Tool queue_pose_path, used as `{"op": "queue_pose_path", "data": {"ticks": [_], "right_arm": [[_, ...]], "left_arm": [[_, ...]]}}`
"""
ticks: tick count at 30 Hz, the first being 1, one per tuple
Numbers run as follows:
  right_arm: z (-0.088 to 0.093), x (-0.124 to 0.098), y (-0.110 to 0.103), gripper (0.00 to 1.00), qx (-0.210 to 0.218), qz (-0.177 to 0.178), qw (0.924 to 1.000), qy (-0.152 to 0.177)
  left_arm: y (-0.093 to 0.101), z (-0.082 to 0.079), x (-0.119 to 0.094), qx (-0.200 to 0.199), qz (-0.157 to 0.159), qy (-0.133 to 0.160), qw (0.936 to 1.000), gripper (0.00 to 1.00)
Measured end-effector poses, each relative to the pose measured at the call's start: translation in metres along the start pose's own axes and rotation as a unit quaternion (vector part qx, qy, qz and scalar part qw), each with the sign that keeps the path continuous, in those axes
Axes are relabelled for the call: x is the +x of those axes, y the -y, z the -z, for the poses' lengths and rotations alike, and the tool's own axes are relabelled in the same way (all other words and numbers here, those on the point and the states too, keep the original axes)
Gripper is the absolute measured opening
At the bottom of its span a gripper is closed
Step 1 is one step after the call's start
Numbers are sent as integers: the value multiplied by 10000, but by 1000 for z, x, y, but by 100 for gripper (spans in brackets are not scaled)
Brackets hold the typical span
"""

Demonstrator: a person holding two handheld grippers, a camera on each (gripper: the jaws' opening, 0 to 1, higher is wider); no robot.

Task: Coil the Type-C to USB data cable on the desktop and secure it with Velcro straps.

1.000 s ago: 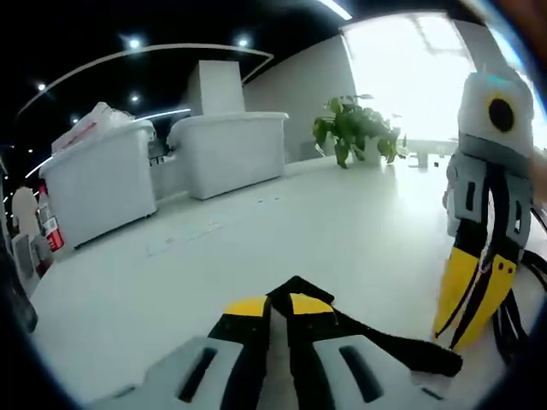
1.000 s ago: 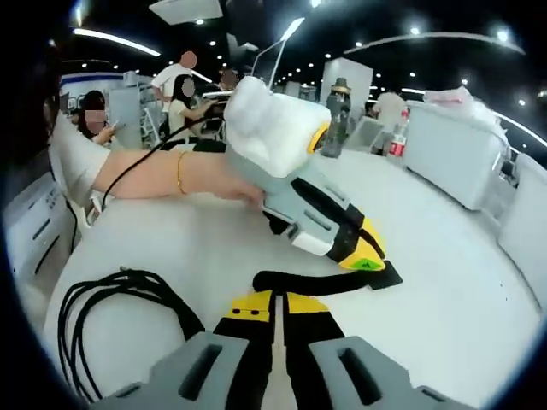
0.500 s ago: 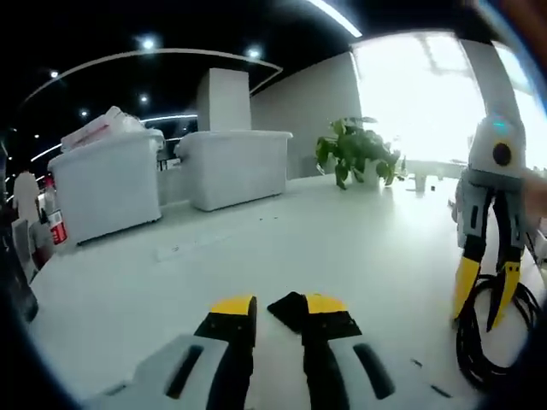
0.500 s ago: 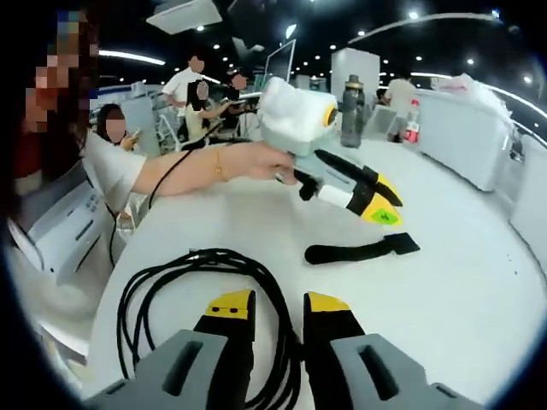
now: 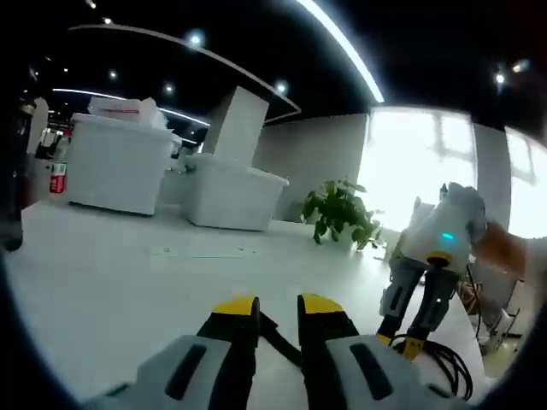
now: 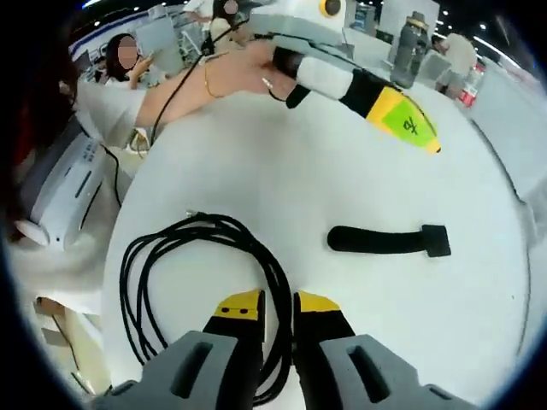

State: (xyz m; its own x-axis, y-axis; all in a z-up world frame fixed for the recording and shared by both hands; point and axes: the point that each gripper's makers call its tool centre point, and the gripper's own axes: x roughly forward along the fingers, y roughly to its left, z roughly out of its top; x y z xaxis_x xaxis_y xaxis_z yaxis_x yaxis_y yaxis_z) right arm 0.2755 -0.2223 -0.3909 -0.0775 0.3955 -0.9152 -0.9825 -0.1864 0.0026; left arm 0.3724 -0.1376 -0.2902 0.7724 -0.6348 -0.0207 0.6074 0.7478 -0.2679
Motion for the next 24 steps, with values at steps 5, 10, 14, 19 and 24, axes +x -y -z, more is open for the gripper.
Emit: {"op": "queue_pose_path", "data": {"ticks": [5, 10, 14, 19, 24], "right_arm": [[-2, 2, -3, 3, -372, -100, 9990, -207], [-1, 2, -6, 2, -356, -77, 9989, -280], [-10, -3, -11, 2, -430, -59, 9990, -144], [-28, -14, -8, 2, -631, 126, 9979, 54], [-47, -29, 4, 2, -693, 408, 9960, 402]], "left_arm": [[-9, 2, 0, 603, 13, -386, 9974, 20], [3, 12, 1, 1125, 97, -616, 9917, 20], [4, 12, 0, 1353, 64, -645, 9887, 20], [8, 10, -5, 1422, -22, -582, 9881, 20], [3, -1, -12, 1338, -158, -370, 9902, 20]]}}
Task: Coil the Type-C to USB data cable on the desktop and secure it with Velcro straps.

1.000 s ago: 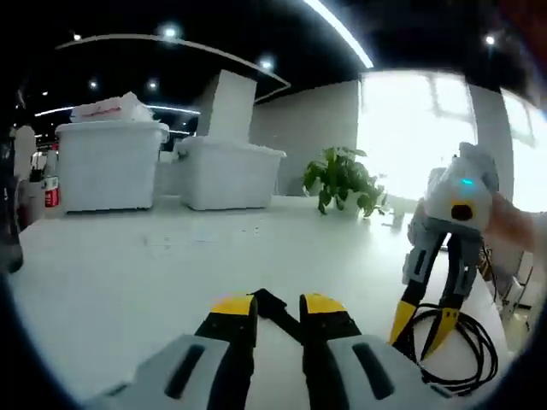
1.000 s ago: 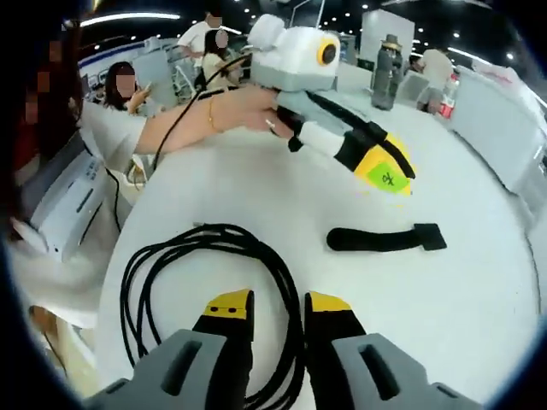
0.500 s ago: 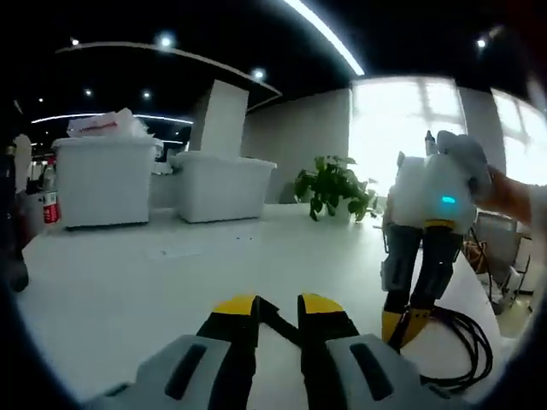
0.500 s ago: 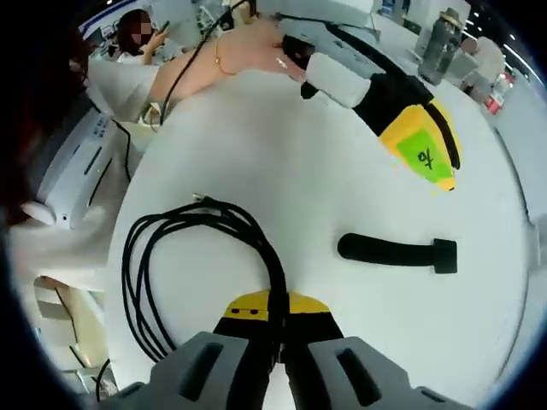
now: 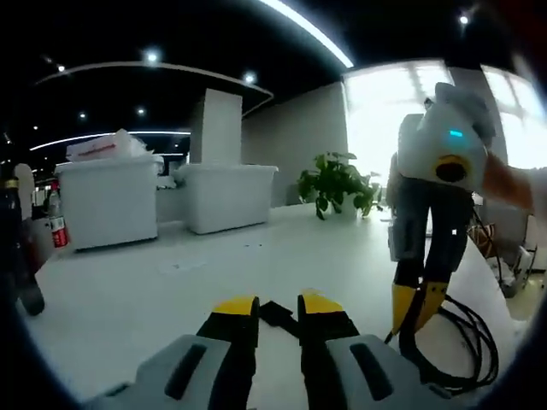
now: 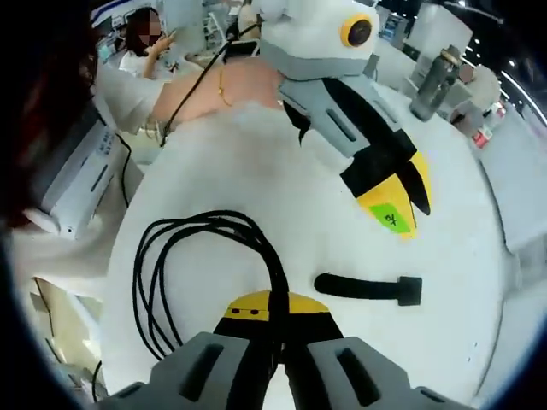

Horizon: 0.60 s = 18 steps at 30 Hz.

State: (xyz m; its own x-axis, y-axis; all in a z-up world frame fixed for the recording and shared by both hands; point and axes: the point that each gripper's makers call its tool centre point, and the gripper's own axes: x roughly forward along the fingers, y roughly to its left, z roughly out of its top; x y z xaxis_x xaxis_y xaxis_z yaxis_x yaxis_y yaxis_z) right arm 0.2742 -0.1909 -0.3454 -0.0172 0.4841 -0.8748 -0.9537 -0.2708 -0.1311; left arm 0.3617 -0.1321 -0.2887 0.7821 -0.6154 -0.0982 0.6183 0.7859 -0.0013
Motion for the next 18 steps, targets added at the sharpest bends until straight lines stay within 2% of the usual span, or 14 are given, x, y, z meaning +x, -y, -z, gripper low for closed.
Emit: {"op": "queue_pose_path", "data": {"ticks": [2, 4, 7, 10, 13, 15, 17, 18], "right_arm": [[-5, 0, -2, 2, 28, -31, 9999, 118], [-6, 5, -4, 2, 27, -82, 9999, 97], [-6, 12, -11, 2, 11, -209, 9998, 28], [-8, 18, -12, 2, 22, -259, 9996, 66], [-7, 17, -14, 2, 41, -259, 9996, 91], [-7, 11, -15, 2, 65, -209, 9996, 148], [-7, 5, -17, 2, 52, -122, 9997, 220], [-7, 1, -19, 2, 37, -100, 9996, 254]], "left_arm": [[-6, -4, -3, -91, -48, 95, 9999, 20], [-9, -5, -3, -150, -66, 126, 9998, 20], [-16, -2, -2, -117, -74, 31, 9999, 20], [-14, 5, -3, 74, 67, -249, 9996, 20], [5, 13, -8, 408, 480, -515, 9967, 20], [18, 24, -13, 578, 728, -867, 9919, 22], [21, 34, -14, 704, 697, -1166, 9882, 22], [26, 41, -15, 840, 798, -1357, 9839, 22]]}}
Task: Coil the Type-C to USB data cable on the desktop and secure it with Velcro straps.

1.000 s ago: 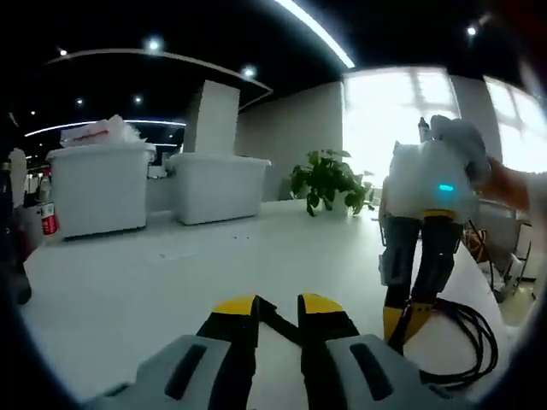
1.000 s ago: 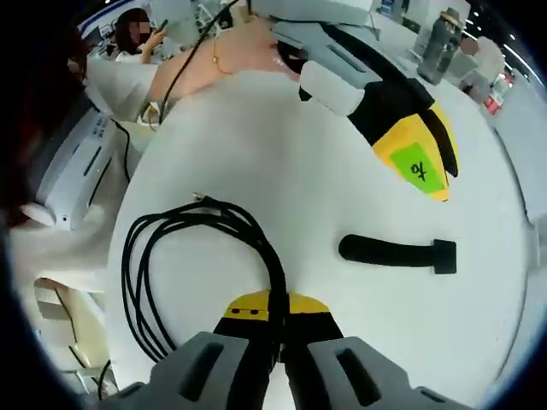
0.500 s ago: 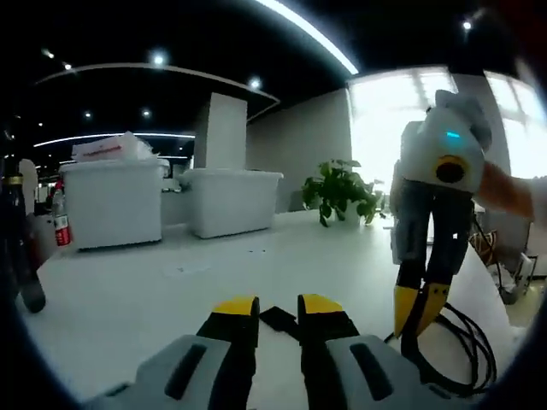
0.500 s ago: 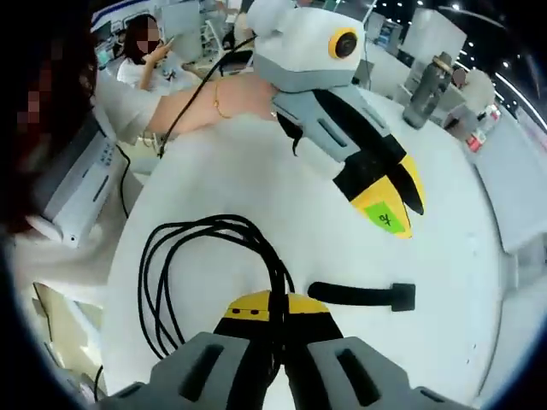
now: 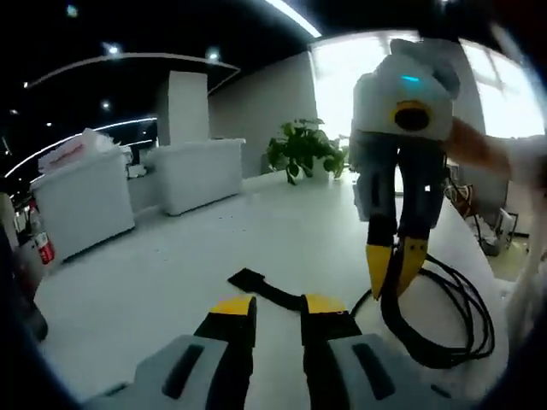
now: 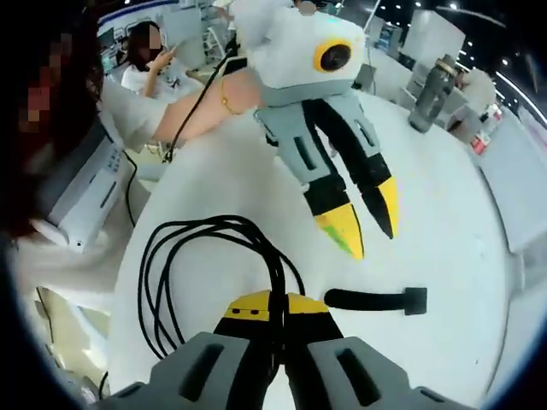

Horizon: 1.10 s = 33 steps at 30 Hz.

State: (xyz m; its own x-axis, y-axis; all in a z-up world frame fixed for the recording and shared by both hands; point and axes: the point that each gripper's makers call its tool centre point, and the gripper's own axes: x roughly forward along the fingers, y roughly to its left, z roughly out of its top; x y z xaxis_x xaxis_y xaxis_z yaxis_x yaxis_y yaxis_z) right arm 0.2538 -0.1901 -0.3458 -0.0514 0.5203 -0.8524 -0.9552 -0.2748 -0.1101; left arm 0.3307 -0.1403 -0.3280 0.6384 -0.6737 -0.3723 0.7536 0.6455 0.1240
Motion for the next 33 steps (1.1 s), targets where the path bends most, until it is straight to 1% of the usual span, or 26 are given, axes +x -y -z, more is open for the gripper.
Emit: {"op": "queue_pose_path", "data": {"ticks": [1, 2, 3, 4, 6, 7, 8, 9, 11, 12, 13, 14, 15, 16, 17, 18, 19, 21, 22, 25, 27, 28, 29, 30, 31, 33], "right_arm": [[0, -3, -3, 2, -6, 28, 10000, 37], [0, -5, -6, 2, -59, 61, 9999, 72], [1, -7, -9, 2, -88, 65, 9999, 80], [1, -8, -13, 2, -103, 68, 9999, 82], [3, -9, -21, 2, -164, 88, 9998, 85], [3, -10, -22, 2, -174, 85, 9998, 81], [4, -10, -24, 2, -193, 87, 9997, 81], [4, -9, -25, 2, -201, 91, 9997, 95], [4, -8, -26, 2, -208, 94, 9996, 133], [4, -8, -26, 2, -216, 98, 9996, 150], [4, -6, -26, 2, -263, 125, 9994, 173], [5, -4, -26, 2, -290, 120, 9994, 170], [6, -1, -25, 2, -308, 116, 9994, 146], [8, 3, -24, 2, -344, 124, 9993, 114], [9, 7, -23, 2, -362, 101, 9993, 40], [10, 12, -23, 2, -405, 68, 9992, -17], [9, 17, -22, 2, -435, 14, 9990, -62], [11, 24, -19, 3, -439, -20, 9989, -142], [13, 29, -17, 3, -476, -1, 9987, -204], [18, 34, -14, 4, -605, 51, 9976, -330], [17, 34, -10, 8, -928, 152, 9950, -342], [14, 34, -7, 17, -1146, 250, 9926, -320], [9, 34, -6, 21, -1374, 325, 9896, -260], [2, 33, -9, 20, -1455, 276, 9889, -138], [-3, 31, -13, 17, -1397, 216, 9899, -84], [-17, 33, -24, 19, -1501, -41, 9886, 86]], "left_arm": [[3, 4, 1, 41, 40, -123, 9999, 22], [12, 11, 4, 137, 130, -325, 9993, 22], [26, 15, 9, 193, 229, -518, 9982, 22], [32, 19, 9, 171, 259, -684, 9972, 22], [45, 23, 6, -76, 331, -934, 9951, 23], [48, 20, 2, -552, 146, -1012, 9932, 23], [50, 19, -4, -554, 122, -1057, 9928, 22], [53, 17, -9, -356, 90, -1062, 9937, 21], [58, 17, -20, -208, -28, -979, 9950, 19], [63, 19, -27, 4, 26, -987, 9951, 17], [71, 20, -39, 350, 89, -867, 9956, 16], [74, 19, -46, 371, -7, -638, 9973, 14], [77, 19, -50, 343, -45, -499, 9982, 11], [82, 20, -56, 488, -4, -391, 9980, 11], [86, 25, -61, 419, -16, -409, 9983, 11], [93, 30, -63, 320, 83, -475, 9983, 11], [98, 39, -65, 266, 168, -618, 9976, 11], [112, 47, -64, -108, 465, -655, 9967, 15], [114, 53, -65, -224, 507, -729, 9958, 17], [115, 63, -66, -157, 486, -791, 9956, 17], [112, 66, -68, -115, 455, -736, 9962, 17], [111, 64, -68, -157, 475, -689, 9964, 17], [110, 63, -69, -212, 488, -657, 9964, 17], [111, 62, -69, -252, 527, -613, 9964, 17], [112, 60, -68, -298, 581, -563, 9963, 17], [116, 58, -66, -423, 698, -503, 9954, 17]]}}
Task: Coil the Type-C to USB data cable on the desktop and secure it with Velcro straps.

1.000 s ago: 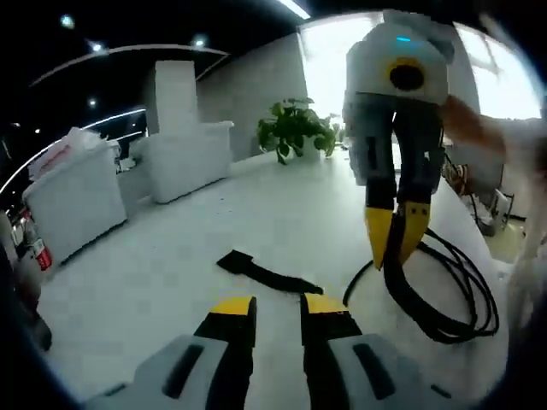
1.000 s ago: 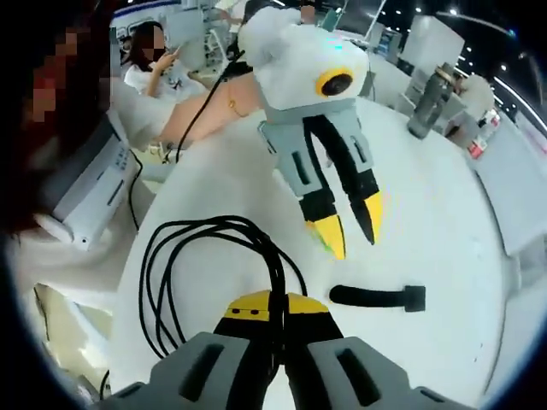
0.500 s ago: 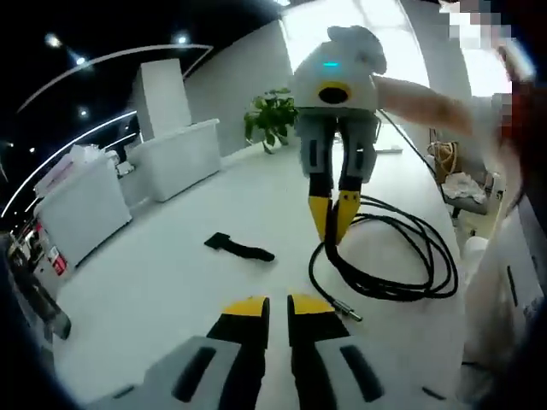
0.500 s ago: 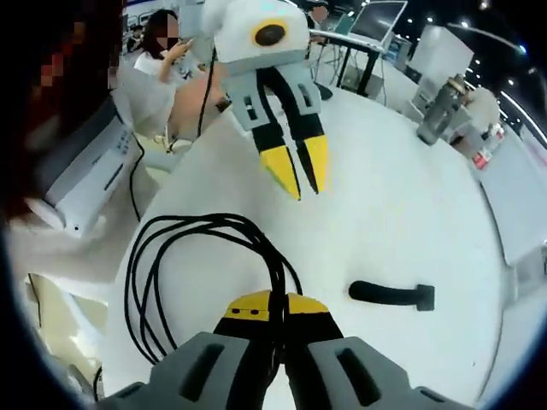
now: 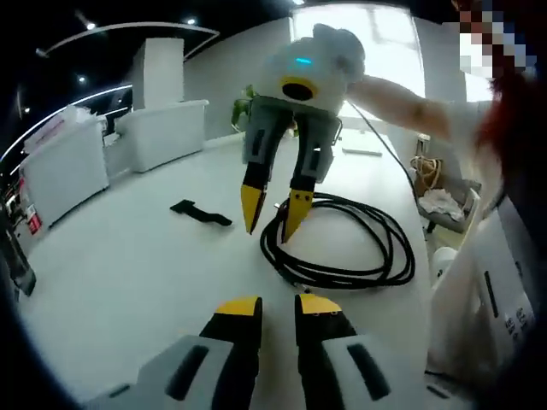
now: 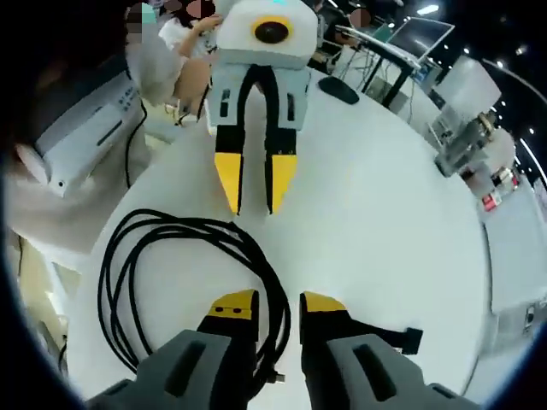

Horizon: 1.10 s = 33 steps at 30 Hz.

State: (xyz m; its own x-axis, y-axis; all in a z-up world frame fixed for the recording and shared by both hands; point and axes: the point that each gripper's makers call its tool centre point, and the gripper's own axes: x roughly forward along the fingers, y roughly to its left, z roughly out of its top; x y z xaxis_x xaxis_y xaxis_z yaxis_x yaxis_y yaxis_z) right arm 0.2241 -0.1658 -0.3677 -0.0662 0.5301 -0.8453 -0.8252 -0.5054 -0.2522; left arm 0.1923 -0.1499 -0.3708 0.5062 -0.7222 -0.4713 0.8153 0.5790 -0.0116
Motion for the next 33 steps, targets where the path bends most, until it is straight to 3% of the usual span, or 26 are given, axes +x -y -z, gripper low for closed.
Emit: {"op": "queue_pose_path", "data": {"ticks": [3, 6, 8, 11, 17, 20, 23, 28, 33], "right_arm": [[-7, 8, -13, 20, -202, -432, 9987, -162], [-7, 16, -16, 23, -585, -638, 9954, -416], [-7, 21, -16, 22, -512, -718, 9950, -461], [-11, 22, -19, 19, -717, -906, 9924, -429], [-12, 26, -24, 15, -675, -1388, 9872, -413], [-11, 26, -25, 13, -736, -1591, 9843, -211], [-11, 25, -26, 11, -930, -1626, 9823, -63], [-10, 24, -27, 6, -1136, -1495, 9818, -270], [-7, 21, -29, 4, -760, -1483, 9856, -305]], "left_arm": [[4, 2, 4, 14, 69, -46, 10000, 17], [2, 7, 8, 98, 66, -131, 9998, 17], [3, 8, 10, -113, 125, -112, 9998, 17], [1, 6, 10, -213, 144, -27, 9997, 17], [1, 4, 15, -143, 198, 21, 9997, 16], [4, 4, 16, -69, 272, 46, 9996, 16], [5, 4, 15, -124, 359, 143, 9992, 14], [1, 3, 14, -364, 444, 334, 9978, 13], [-9, -3, 7, -399, 282, 687, 9964, 13]]}}
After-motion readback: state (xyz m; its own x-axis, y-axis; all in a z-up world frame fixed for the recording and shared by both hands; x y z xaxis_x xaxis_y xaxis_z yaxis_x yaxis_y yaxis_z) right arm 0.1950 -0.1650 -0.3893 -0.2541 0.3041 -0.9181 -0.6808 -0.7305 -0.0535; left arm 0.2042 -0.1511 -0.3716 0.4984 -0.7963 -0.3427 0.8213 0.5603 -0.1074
